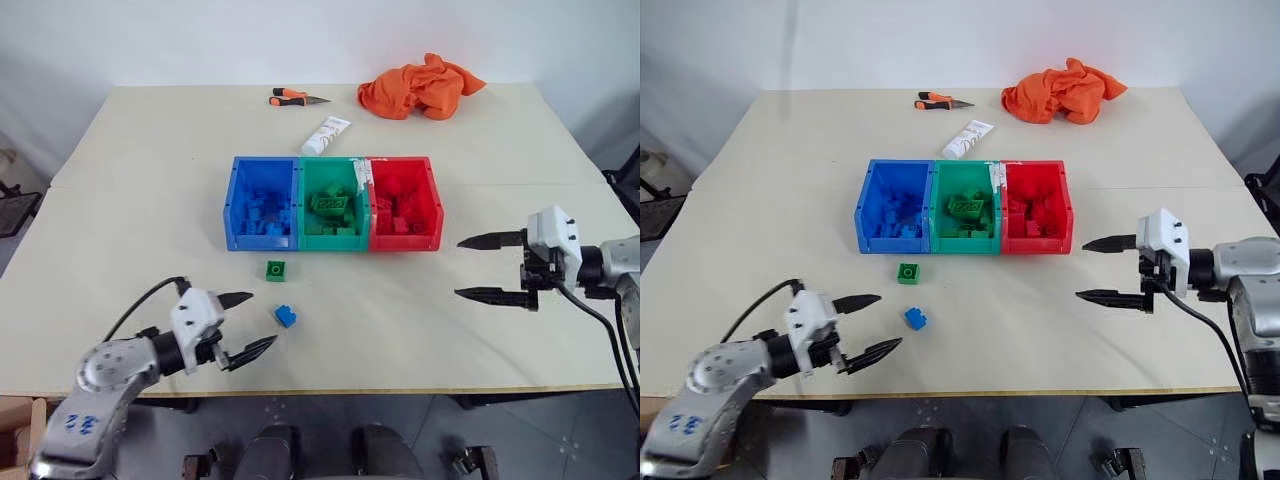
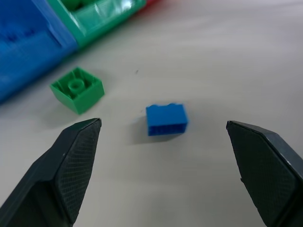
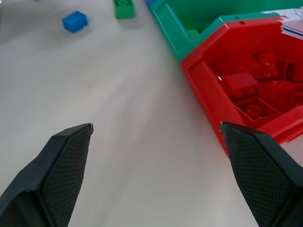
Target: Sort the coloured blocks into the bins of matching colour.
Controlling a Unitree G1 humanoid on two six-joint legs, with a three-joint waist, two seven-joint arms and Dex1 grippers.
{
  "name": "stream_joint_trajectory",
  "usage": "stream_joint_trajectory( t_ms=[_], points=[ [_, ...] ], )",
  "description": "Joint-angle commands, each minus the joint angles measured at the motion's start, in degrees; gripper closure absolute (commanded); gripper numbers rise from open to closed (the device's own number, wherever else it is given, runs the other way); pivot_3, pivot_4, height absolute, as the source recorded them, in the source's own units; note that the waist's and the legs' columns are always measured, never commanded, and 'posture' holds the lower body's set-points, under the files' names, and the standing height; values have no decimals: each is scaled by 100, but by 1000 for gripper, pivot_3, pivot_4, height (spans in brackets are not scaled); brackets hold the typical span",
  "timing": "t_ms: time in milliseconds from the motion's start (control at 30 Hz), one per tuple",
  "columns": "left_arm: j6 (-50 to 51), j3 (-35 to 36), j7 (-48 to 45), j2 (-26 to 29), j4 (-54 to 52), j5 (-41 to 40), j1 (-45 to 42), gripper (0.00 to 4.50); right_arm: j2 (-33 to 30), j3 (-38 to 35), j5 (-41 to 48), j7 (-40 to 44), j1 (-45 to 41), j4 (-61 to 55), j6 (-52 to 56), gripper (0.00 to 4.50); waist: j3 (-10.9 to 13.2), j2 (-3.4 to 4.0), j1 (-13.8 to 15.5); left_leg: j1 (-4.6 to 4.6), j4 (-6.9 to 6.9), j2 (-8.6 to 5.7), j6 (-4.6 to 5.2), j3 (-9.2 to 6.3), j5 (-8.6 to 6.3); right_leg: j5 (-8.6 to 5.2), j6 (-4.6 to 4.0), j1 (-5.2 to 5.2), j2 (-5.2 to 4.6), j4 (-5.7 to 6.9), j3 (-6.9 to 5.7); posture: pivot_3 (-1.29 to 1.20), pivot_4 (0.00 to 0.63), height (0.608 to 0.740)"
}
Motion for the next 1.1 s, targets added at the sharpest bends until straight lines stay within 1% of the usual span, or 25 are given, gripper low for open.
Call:
stream_joint_trajectory(
  t_ms=[33,133,400,500,600,633,833,867,967,1100],
  points=[
    [-190,-379,96,-169,197,228,-167,0,-62,-341,232,-146,181,-423,99,25,0,0,-1,1,0,0,0,0,0,0,0,1,0,1,0,0,150,740],
    [-431,-634,161,-282,622,507,-428,0,-54,-468,284,-278,428,-633,161,25,0,0,17,0,6,0,0,-2,0,0,1,1,-1,2,0,0,150,740],
    [-780,-1170,109,-633,1635,852,-1223,0,-8,-723,382,-675,927,-1052,292,25,-1,1,101,1,17,-2,-2,-5,1,1,3,6,-2,6,-1,0,150,740],
    [-799,-1400,23,-748,1787,906,-1400,0,3,-753,398,-772,1025,-1159,329,25,-1,2,128,2,21,-2,-2,-3,1,2,3,8,-1,8,-2,0,150,740],
    [-954,-1505,-25,-734,1807,999,-1399,602,-10,-790,434,-848,1089,-1248,366,0,-2,3,143,1,21,-3,-2,-3,1,2,4,8,-1,6,-1,0,150,740],
    [-934,-1502,-28,-717,1775,995,-1377,868,-24,-810,440,-865,1113,-1261,368,0,-2,2,143,1,21,-3,-2,-3,1,2,4,9,-1,7,-2,0,150,740],
    [-856,-1376,-44,-591,1658,946,-1250,2790,-54,-874,443,-922,1169,-1277,380,0,-2,3,139,2,21,-2,-2,-4,1,2,4,11,-1,6,-1,0,150,740],
    [-869,-1349,-38,-575,1659,949,-1236,2976,-48,-876,435,-926,1167,-1269,376,0,-2,3,129,3,21,-2,-2,-4,1,2,4,11,-1,7,-1,0,150,740],
    [-941,-1275,39,-590,1668,956,-1228,2975,-25,-868,418,-961,1158,-1260,367,0,-2,3,120,8,21,-1,-2,-3,2,2,4,11,0,12,0,0,150,740],
    [-984,-1158,242,-763,1506,875,-1442,2975,-1,-851,414,-1023,1174,-1285,362,0,-1,2,133,7,22,-2,-2,-3,2,2,4,11,-1,13,0,0,150,740]
  ],
)
